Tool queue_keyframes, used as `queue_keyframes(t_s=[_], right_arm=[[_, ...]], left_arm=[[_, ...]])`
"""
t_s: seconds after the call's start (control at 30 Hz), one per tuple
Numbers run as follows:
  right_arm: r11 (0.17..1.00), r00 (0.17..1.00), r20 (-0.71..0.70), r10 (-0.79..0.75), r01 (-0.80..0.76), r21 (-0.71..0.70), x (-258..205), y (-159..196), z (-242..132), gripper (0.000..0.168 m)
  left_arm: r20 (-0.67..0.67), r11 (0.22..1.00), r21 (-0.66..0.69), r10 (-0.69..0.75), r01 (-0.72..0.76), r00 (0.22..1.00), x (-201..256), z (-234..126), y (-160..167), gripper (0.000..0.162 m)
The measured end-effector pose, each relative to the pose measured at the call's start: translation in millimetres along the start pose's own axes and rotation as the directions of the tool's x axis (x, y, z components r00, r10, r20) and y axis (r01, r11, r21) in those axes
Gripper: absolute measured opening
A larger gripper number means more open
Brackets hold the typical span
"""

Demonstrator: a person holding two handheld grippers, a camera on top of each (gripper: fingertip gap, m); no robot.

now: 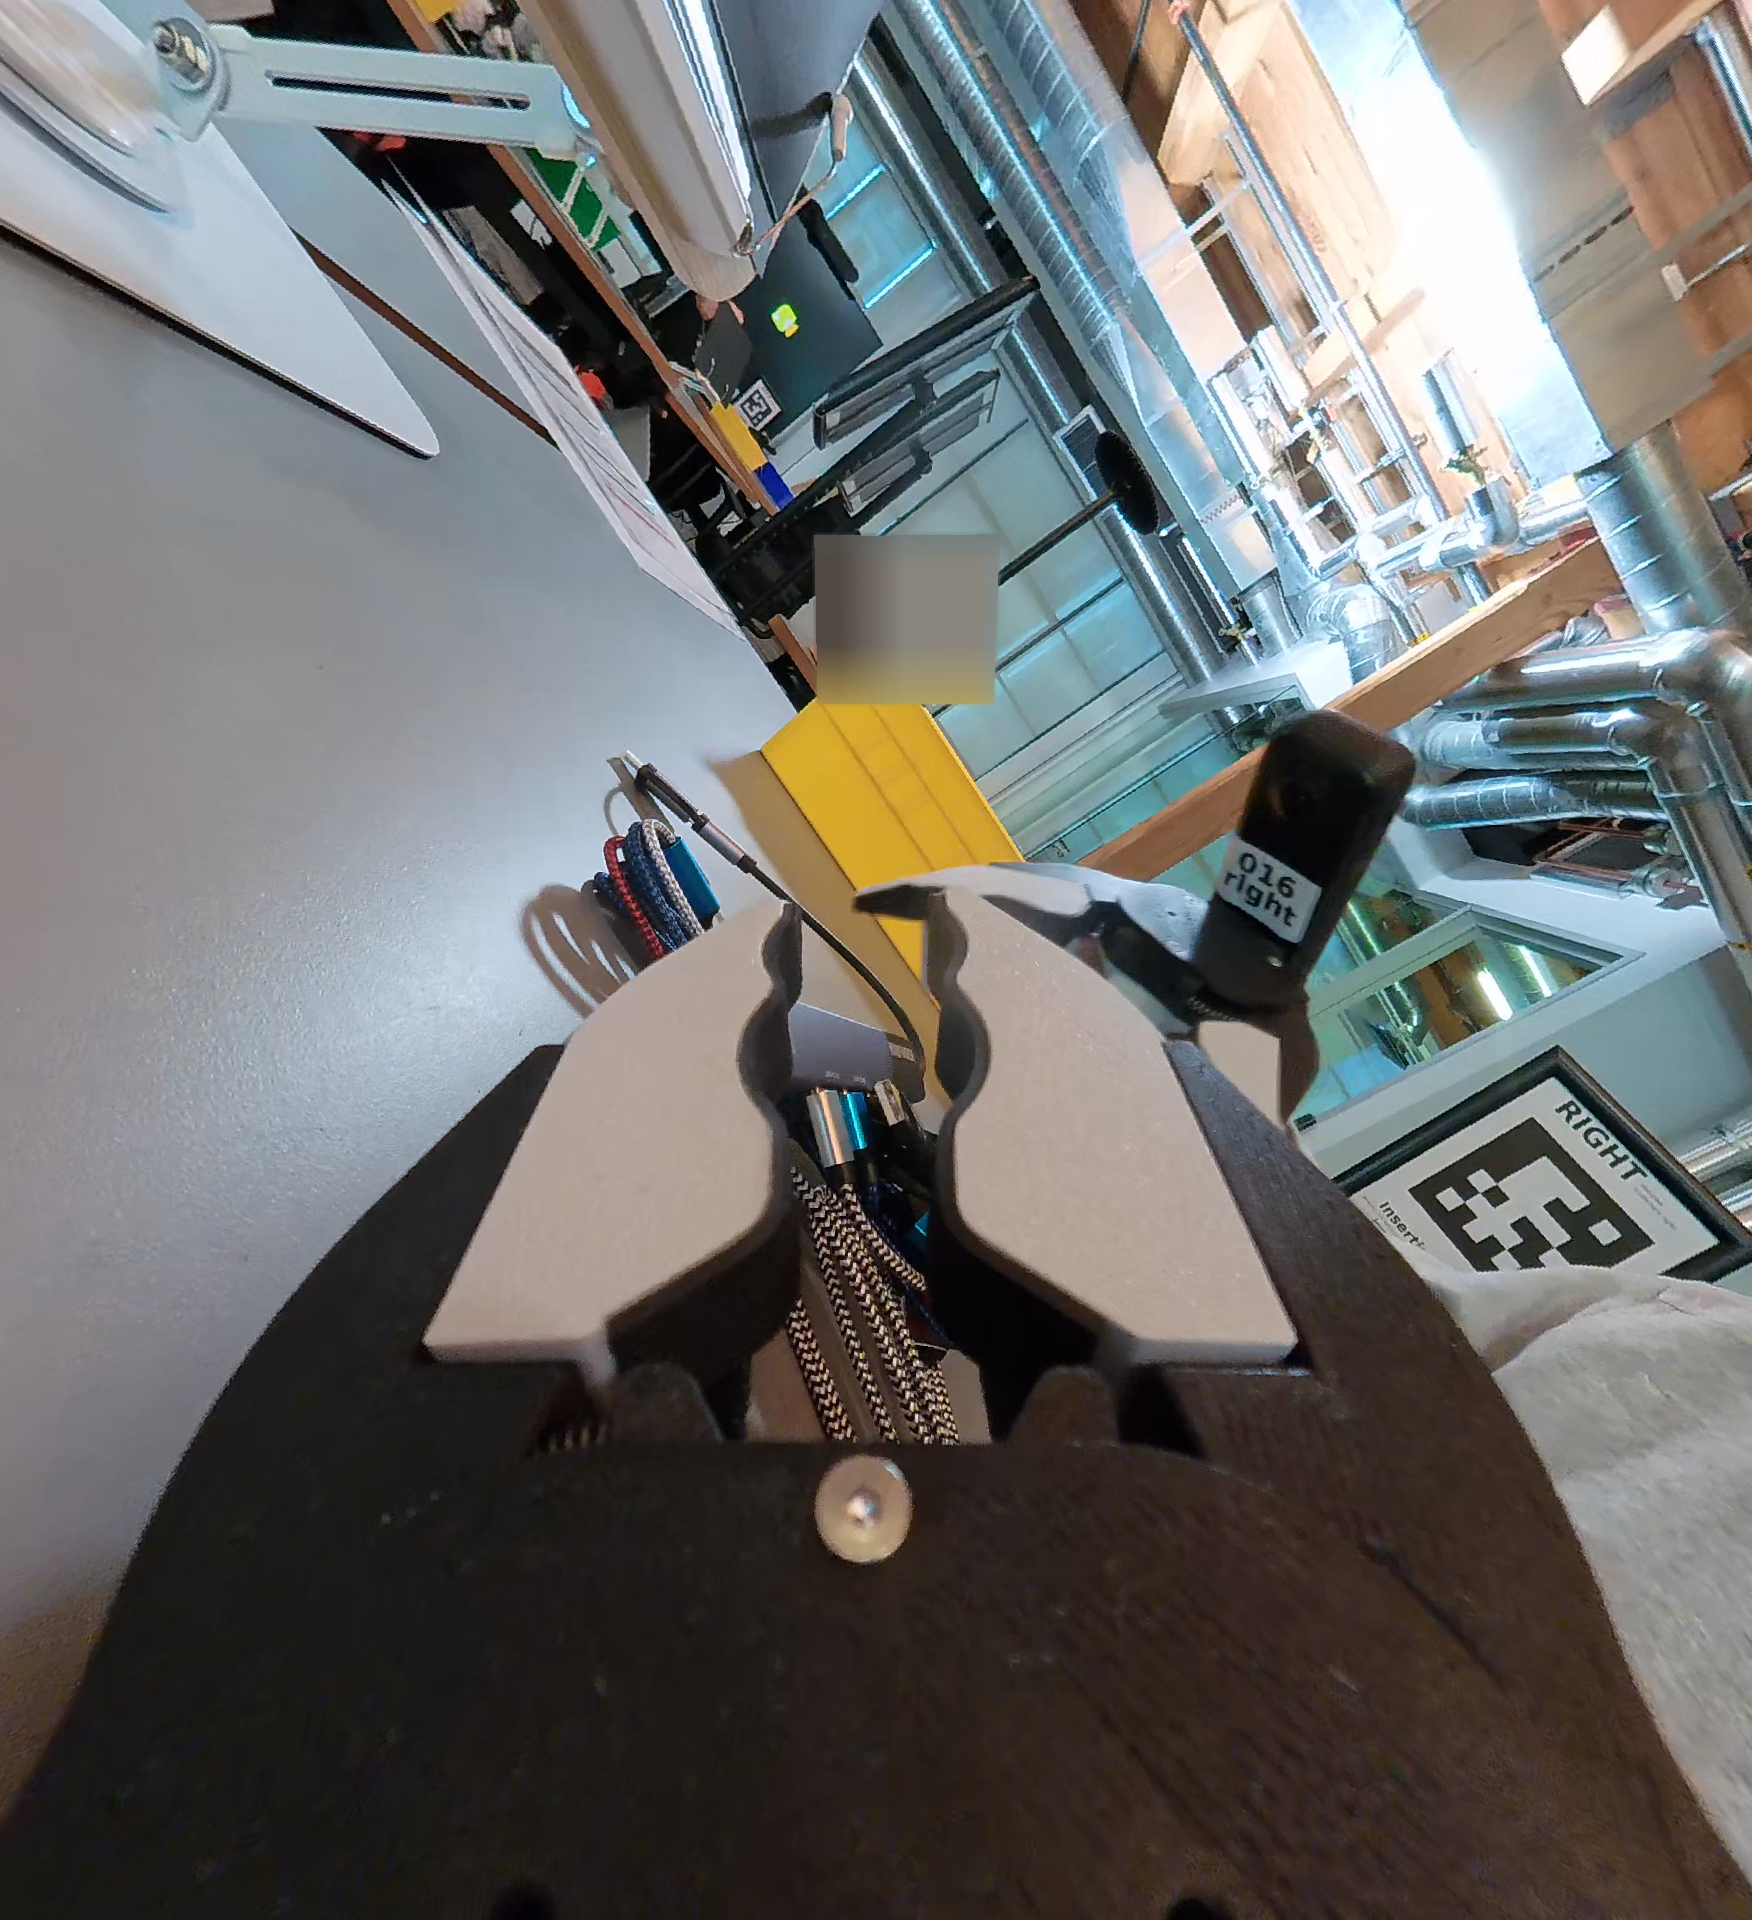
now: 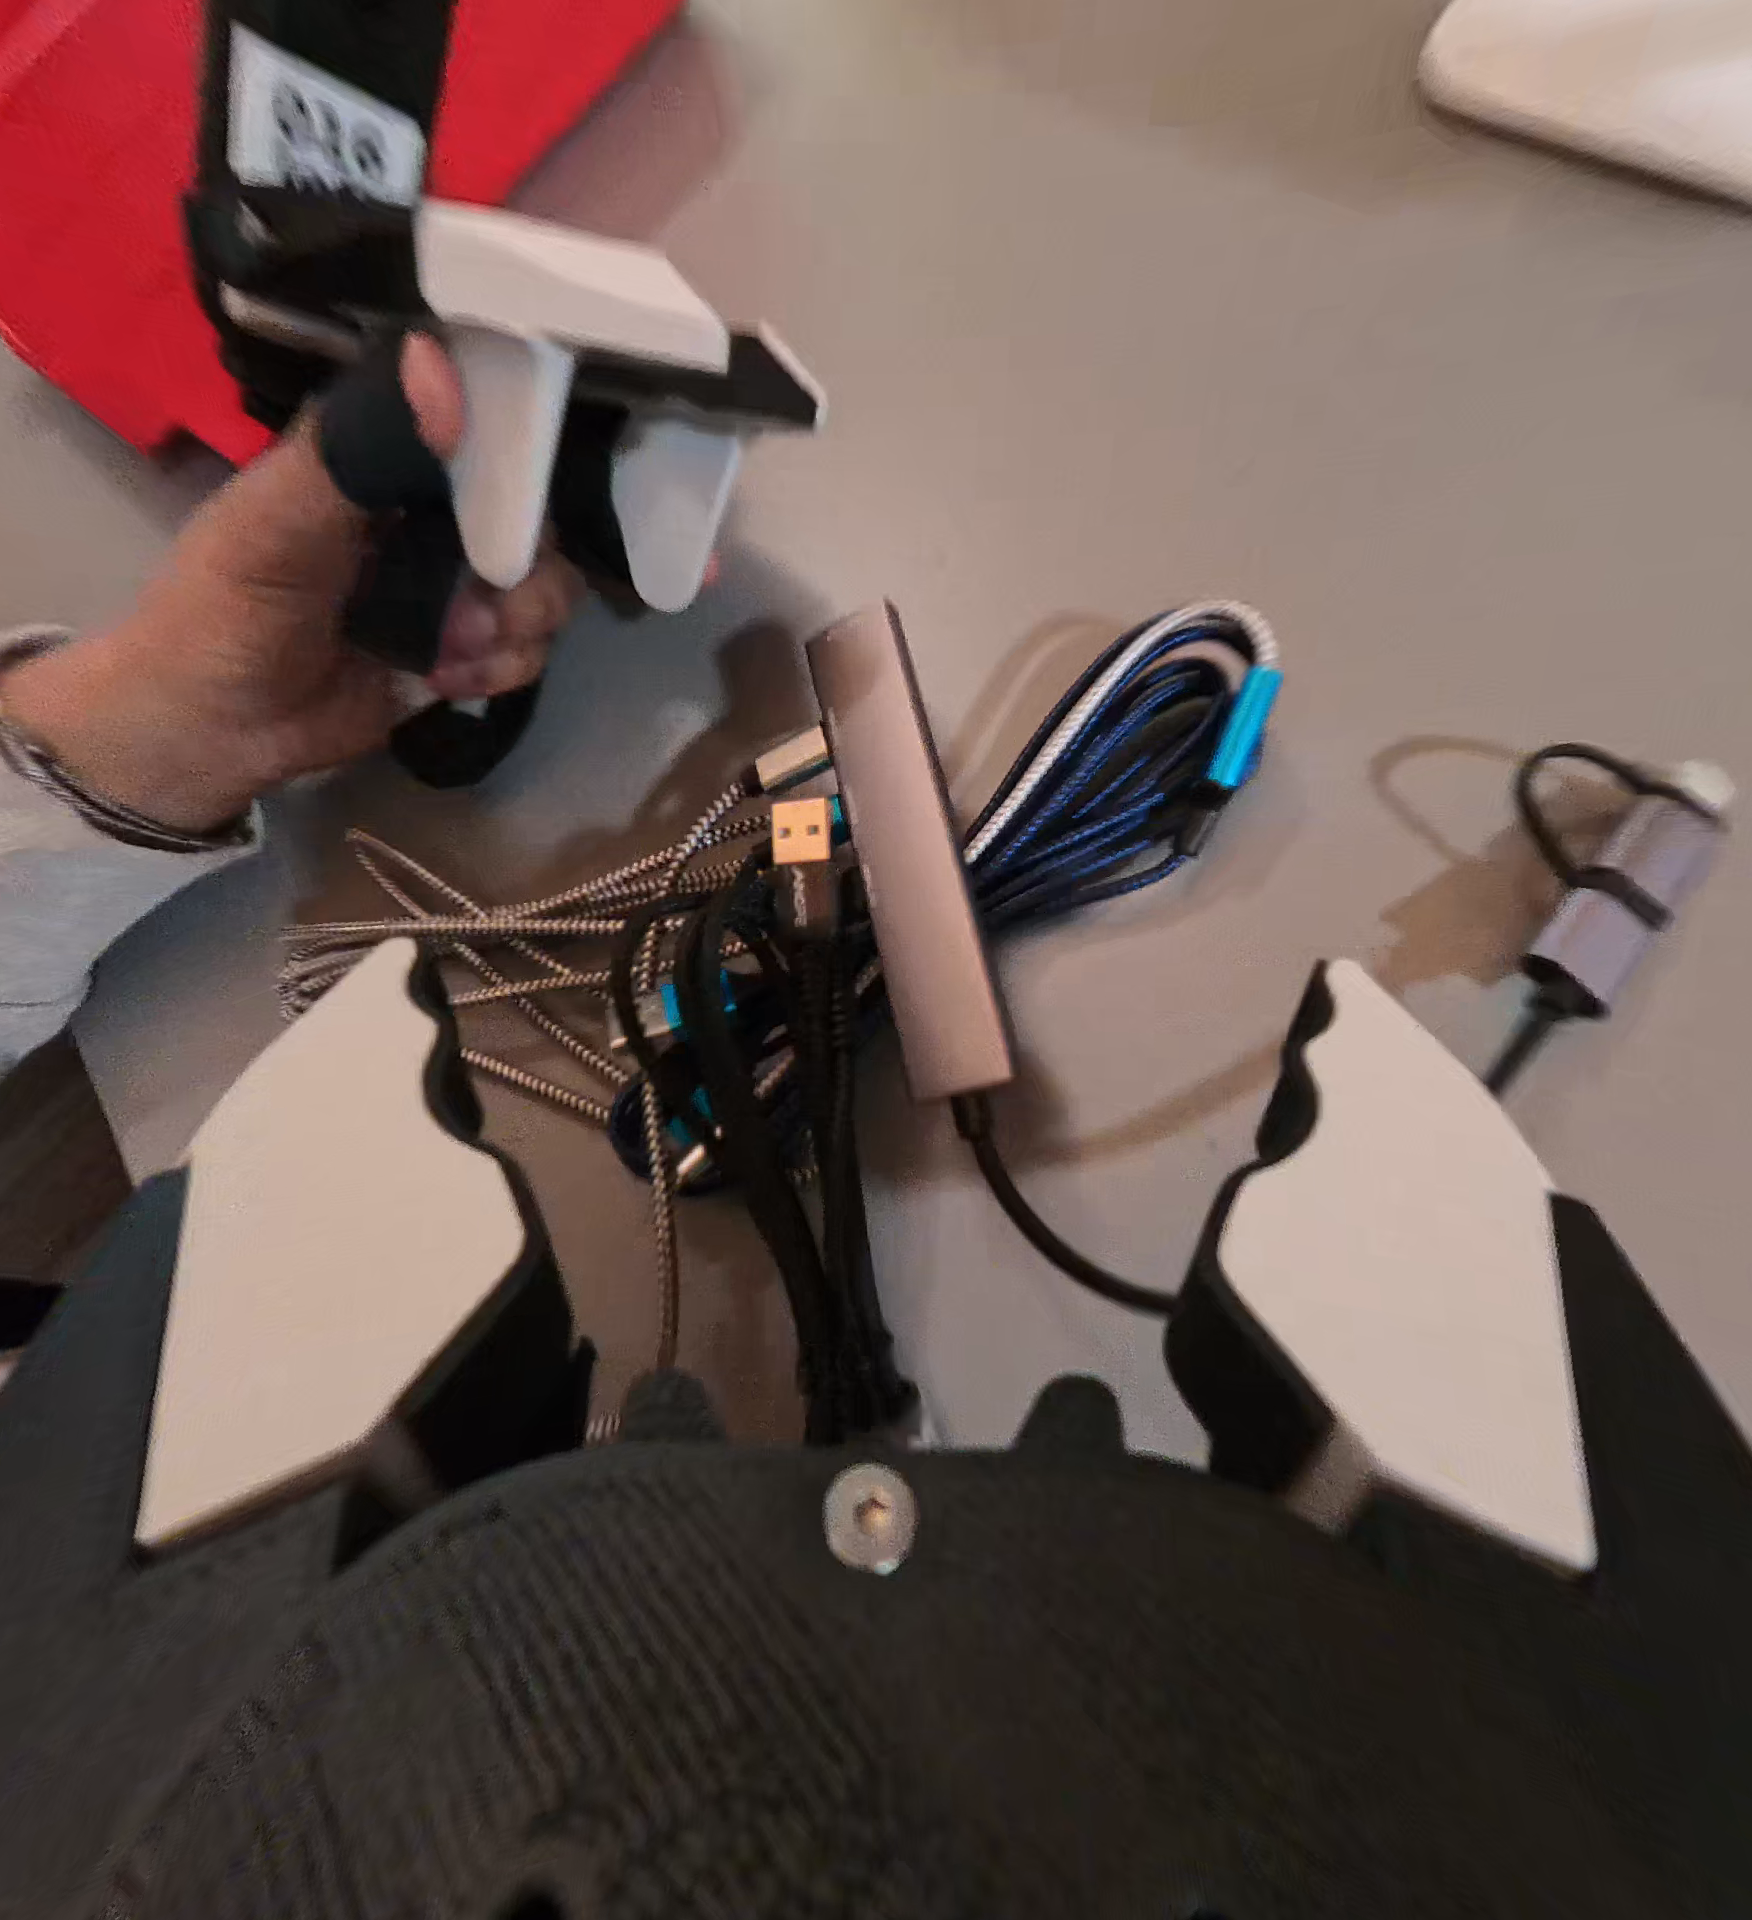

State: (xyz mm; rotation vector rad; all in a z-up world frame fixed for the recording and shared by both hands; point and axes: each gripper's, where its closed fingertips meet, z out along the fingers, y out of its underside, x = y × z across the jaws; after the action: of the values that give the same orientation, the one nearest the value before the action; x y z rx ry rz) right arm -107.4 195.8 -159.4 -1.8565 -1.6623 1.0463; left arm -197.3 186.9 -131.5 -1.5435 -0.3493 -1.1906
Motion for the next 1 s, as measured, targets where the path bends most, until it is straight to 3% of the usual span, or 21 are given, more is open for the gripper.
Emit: queue_keyframes(t_s=[0.17, 0.3, 0.37, 0.4, 0.77, 1.0], right_arm=[[0.967, 1.0, 0.024, 0.006, 0.0, -0.255, -17, 21, 52, 0.147], [0.906, 0.98, -0.097, -0.173, 0.119, -0.406, -13, 35, 67, 0.144], [0.888, 0.975, -0.096, -0.203, 0.142, -0.437, -9, 36, 63, 0.126], [0.882, 0.969, -0.1, -0.224, 0.158, -0.444, -6, 35, 59, 0.095], [0.872, 0.918, -0.111, -0.381, 0.317, -0.372, -5, 23, 46, 0.059], [0.938, 0.929, -0.161, -0.334, 0.311, -0.151, 9, -18, 14, 0.05]], left_arm=[[-0.002, 1.0, 0.005, 0.0, 0.0, 1.0, 0, 0, -1, 0.022], [-0.009, 1.0, 0.004, -0.007, 0.007, 1.0, 0, -1, -1, 0.023], [-0.013, 1.0, 0.007, -0.009, 0.009, 1.0, 1, -1, -2, 0.023], [-0.014, 1.0, 0.008, -0.01, 0.01, 1.0, 1, -1, -2, 0.023], [-0.005, 0.999, 0.043, 0.012, -0.011, 1.0, 0, -4, -7, 0.021], [-0.032, 0.989, 0.15, 0.0, 0.004, 0.999, 1, -15, -23, 0.021]])
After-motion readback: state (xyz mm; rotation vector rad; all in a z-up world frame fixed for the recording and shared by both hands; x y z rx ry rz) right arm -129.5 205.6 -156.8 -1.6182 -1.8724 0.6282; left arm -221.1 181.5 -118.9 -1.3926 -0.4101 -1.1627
